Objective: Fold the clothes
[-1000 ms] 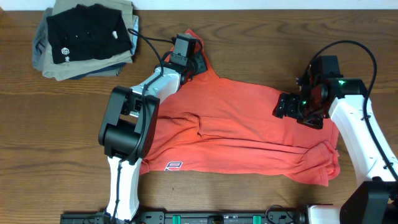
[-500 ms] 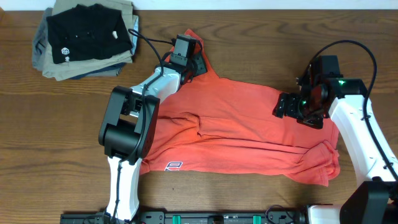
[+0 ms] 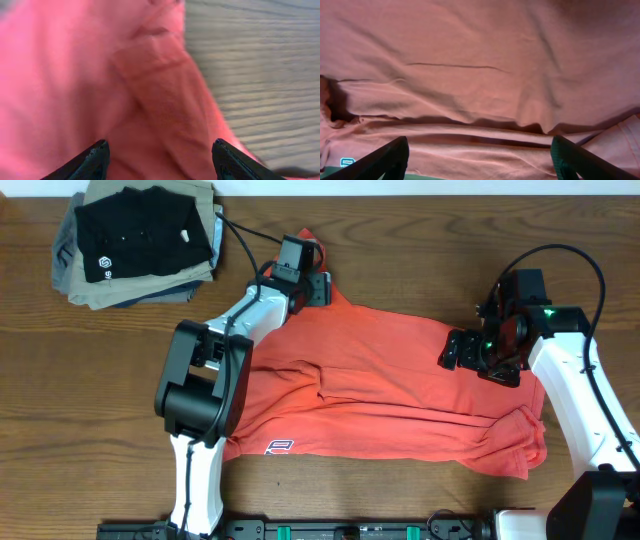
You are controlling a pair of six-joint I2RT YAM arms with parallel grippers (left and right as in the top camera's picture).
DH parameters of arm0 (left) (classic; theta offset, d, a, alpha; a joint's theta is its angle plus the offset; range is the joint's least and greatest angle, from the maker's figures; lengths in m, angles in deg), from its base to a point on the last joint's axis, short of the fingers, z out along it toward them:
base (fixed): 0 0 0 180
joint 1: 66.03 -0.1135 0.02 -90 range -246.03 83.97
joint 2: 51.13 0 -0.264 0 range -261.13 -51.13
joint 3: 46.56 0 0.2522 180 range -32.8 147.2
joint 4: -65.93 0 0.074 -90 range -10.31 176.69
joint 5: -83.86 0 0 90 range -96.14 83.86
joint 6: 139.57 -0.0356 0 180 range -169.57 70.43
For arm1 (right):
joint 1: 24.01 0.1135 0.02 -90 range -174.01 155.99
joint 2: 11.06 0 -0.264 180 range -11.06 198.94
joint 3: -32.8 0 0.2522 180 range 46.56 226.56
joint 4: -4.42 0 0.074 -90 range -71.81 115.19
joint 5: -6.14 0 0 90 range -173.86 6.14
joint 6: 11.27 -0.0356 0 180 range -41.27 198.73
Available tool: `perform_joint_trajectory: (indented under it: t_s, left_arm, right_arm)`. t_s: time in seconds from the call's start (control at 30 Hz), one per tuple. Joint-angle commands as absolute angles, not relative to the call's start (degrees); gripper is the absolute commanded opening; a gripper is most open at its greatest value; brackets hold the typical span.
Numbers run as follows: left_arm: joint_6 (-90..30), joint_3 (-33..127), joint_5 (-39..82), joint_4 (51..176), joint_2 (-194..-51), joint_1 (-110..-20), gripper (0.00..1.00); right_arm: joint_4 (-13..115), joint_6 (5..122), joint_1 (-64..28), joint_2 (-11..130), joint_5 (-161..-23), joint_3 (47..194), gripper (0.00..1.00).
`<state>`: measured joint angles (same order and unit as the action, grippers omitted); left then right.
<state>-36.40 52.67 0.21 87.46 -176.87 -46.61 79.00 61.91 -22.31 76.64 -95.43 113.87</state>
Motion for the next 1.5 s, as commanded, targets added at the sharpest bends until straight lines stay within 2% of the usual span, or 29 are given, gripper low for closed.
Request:
perform_joint_trajectory:
  t_s: [0.0,0.37,0.5,0.63,0.77,1.03,1.47]
  left_arm:
    - [-43.26,52.63,-6.94,87.57,-171.62,-47.59,0.67]
    - [-44.49,52.63,-6.48,87.57,-170.37,-52.27,0.67]
    - [-47.31,52.63,-0.77,87.81,-171.27,-55.68,0.67]
    - [-50.17,52.63,-0.14,89.10,-171.27,-57.62,0.67]
    - [-57.36,52.63,-0.23,92.16,-171.29,-57.69,0.67]
    - [-61.49,52.61,-0.80,94.08,-171.93,-57.60,0.67]
    - [-62.02,52.61,-0.77,94.89,-175.40,-57.60,0.66]
  right_arm:
    - [79.05,63.13,-21.77,76.60,-94.58,113.49,0.89]
    - [79.51,63.15,-21.68,76.60,-94.58,113.41,0.90]
    - [79.53,63.13,-21.68,76.60,-94.60,113.38,0.90]
    - [79.57,63.13,-21.68,76.60,-94.60,113.36,0.90]
    - [79.53,62.91,-21.68,76.60,-94.64,113.36,0.90]
    - [80.58,62.89,-21.68,76.60,-95.06,113.36,0.90]
    - [81.89,62.91,-21.68,76.60,-95.06,113.36,0.90]
